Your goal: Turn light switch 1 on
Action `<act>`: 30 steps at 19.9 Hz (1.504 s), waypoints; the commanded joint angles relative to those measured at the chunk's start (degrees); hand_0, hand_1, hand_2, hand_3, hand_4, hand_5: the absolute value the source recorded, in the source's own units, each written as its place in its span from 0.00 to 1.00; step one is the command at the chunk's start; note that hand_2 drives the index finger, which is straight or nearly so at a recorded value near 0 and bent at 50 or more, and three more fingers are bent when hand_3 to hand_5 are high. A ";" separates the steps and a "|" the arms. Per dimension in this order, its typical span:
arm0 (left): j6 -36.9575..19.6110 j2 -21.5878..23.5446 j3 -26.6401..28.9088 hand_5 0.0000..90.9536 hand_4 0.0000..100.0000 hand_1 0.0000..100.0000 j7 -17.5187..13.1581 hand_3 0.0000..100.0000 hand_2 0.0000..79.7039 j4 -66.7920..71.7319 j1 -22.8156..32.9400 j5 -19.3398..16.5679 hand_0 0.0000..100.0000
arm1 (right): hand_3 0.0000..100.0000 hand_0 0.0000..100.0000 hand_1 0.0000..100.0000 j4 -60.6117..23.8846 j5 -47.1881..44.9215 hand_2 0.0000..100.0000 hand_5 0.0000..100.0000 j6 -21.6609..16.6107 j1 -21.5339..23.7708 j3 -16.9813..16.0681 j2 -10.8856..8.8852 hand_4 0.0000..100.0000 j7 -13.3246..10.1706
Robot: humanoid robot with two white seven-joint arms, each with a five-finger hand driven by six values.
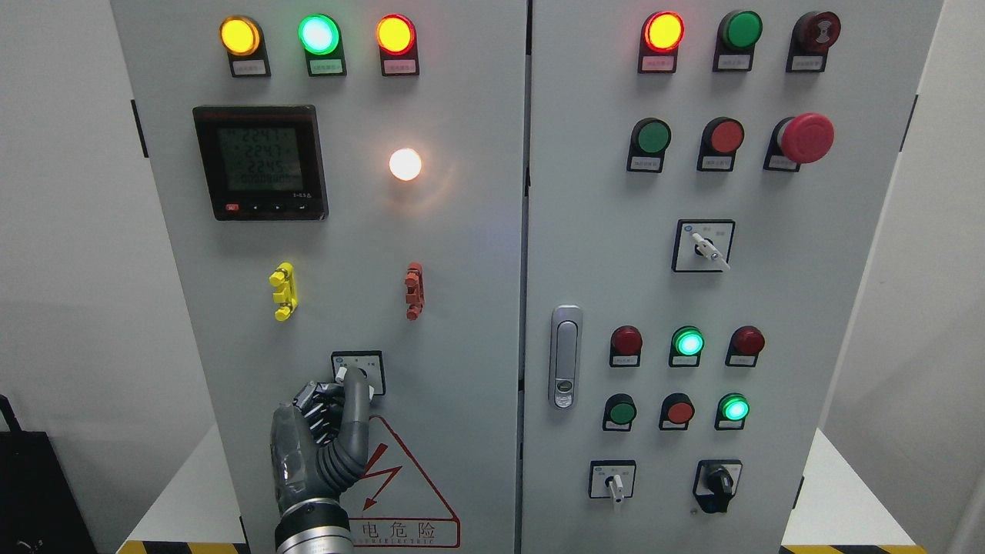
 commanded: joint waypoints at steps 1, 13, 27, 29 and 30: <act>0.09 0.01 -0.01 0.92 0.94 0.36 0.15 0.97 0.81 0.17 0.03 0.01 0.37 | 0.00 0.00 0.00 0.00 0.00 0.00 0.00 -0.04 0.00 0.02 -0.07 0.00 0.05; -0.53 0.19 -0.01 0.93 0.94 0.33 0.06 0.99 0.82 0.08 1.35 0.10 0.26 | 0.00 0.00 0.00 0.00 0.00 0.00 0.00 -0.04 0.00 0.02 -0.07 0.00 0.05; -2.55 0.37 -0.01 0.94 0.97 0.32 -0.03 1.00 0.87 -0.18 2.93 0.27 0.00 | 0.00 0.00 0.00 0.00 0.00 0.00 0.00 -0.04 0.00 0.02 0.02 0.00 0.05; -2.64 0.37 -0.01 0.94 0.98 0.32 -0.12 1.00 0.88 -0.45 3.46 0.27 0.00 | 0.00 0.00 0.00 0.00 0.00 0.00 0.00 -0.04 0.00 0.02 0.02 0.00 0.05; -2.72 0.54 -0.01 0.94 0.98 0.32 -0.03 1.00 0.88 -0.62 3.63 0.27 0.00 | 0.00 0.00 0.00 0.00 0.00 0.00 0.00 -0.04 0.00 -0.07 0.02 0.00 0.05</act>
